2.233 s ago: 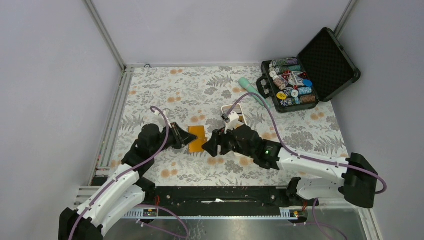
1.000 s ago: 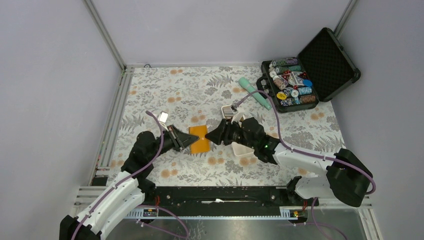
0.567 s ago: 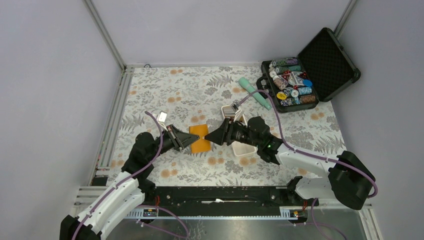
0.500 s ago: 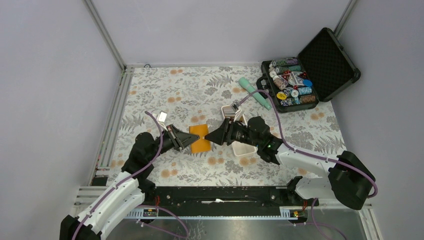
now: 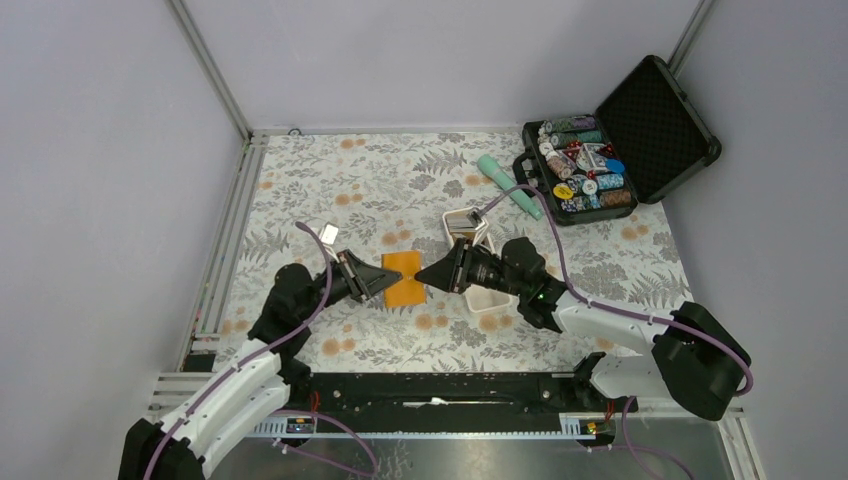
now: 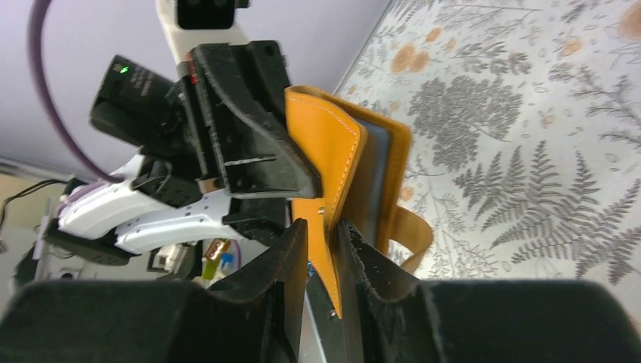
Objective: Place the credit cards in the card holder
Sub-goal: Open the card holder at the center of the board.
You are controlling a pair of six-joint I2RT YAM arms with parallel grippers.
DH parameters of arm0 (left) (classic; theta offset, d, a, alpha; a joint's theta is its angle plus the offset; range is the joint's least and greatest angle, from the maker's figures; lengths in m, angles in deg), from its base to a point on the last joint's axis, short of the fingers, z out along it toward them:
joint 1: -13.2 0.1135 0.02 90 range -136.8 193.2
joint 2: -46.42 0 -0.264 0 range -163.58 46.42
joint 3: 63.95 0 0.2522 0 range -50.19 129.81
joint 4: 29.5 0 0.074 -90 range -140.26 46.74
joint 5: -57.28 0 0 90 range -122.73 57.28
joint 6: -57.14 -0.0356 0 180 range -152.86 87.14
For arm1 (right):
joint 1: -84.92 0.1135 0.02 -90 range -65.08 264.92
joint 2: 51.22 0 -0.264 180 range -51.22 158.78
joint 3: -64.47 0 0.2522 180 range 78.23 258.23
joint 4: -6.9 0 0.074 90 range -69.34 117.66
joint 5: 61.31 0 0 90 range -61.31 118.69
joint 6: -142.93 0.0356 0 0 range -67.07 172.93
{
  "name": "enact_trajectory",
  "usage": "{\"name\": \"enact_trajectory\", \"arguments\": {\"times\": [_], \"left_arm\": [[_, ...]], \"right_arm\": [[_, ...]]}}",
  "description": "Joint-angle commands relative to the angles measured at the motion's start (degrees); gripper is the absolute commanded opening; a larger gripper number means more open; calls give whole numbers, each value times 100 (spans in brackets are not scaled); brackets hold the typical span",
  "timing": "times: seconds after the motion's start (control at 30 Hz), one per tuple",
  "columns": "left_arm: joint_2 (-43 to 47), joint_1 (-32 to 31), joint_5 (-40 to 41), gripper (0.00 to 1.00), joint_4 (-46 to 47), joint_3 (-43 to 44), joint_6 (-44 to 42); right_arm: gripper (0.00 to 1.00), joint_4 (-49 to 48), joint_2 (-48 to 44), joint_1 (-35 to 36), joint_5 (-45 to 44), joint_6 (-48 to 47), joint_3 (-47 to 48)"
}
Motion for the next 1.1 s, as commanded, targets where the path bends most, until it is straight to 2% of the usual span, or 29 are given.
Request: {"name": "enact_trajectory", "arguments": {"times": [0.0, 0.13, 0.2, 0.27, 0.33, 0.4, 0.5, 0.57, 0.63, 0.87, 1.07], "left_arm": [[-196, -18, -379, 4, 633, -56, -12], [-214, -15, -466, 7, 682, -59, -44], [-252, -18, -508, 7, 730, -80, -61], [-305, -15, -515, 10, 739, -97, -66], [-367, -18, -477, 21, 656, -91, -115], [-402, -13, -432, 31, 578, -80, -188], [-435, -18, -281, 59, 357, -64, -309], [-451, -18, -142, 82, 146, -40, -420], [-445, -18, 176, 97, -304, 43, -608], [-43, -18, 1431, 99, -1865, 263, -1155], [35, -18, 1144, 99, -1719, 56, -1155]], "right_arm": [[27, -1456, -17, 78, 926, 526, -43], [27, -1444, -8, 74, 1118, 483, 35], [25, -1124, -8, 75, 1093, 332, 137], [15, -613, -27, 75, 969, 112, 270], [0, 209, -112, 75, 614, -132, 420], [0, 768, -225, 74, 180, -409, 508], [0, 1390, -389, 74, -227, -693, 620], [0, 1768, -460, 75, -454, -850, 688], [0, 2231, -443, 79, -686, -1031, 829], [0, 3667, -6, 86, -1489, -1699, 1425], [0, 4995, 902, 382, -2279, -2015, 2364]]}}
